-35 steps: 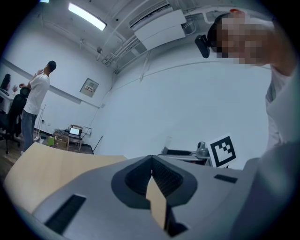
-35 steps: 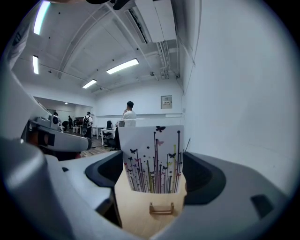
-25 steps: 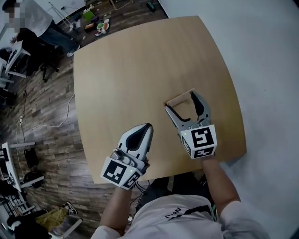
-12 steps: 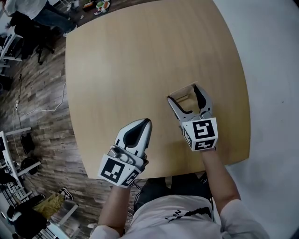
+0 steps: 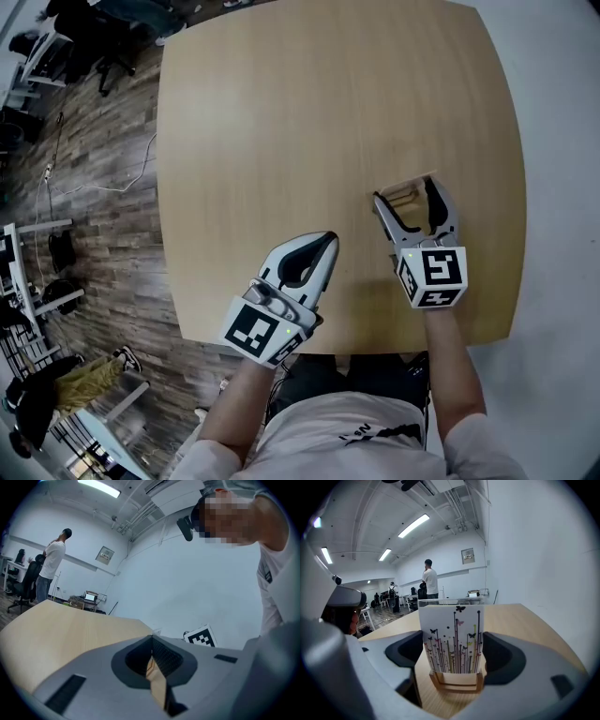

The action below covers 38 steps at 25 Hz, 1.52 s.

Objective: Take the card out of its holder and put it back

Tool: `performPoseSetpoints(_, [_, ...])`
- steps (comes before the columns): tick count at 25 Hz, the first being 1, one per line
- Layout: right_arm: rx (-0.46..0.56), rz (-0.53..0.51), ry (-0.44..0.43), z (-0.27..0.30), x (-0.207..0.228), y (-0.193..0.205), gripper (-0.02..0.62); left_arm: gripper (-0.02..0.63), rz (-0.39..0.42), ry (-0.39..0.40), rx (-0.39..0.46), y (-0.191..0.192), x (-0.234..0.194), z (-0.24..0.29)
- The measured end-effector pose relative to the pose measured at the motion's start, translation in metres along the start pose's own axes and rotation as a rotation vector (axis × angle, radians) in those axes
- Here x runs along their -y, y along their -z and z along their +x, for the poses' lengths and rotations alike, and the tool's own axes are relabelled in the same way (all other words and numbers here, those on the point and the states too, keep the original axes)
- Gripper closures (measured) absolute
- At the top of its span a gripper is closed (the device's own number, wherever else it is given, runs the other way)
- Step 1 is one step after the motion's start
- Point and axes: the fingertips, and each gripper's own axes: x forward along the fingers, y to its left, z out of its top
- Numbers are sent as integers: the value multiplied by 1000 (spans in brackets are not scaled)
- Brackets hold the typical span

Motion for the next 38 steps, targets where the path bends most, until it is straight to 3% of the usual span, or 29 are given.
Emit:
performPoseSetpoints(17, [-22,-24,41,17,-10,19,196,592,-12,-6,45,7,-25,-7])
performPoseSetpoints(38, [-71,-5,19,20,-14,61,196,592,-22,10,-2,28,-21,-9])
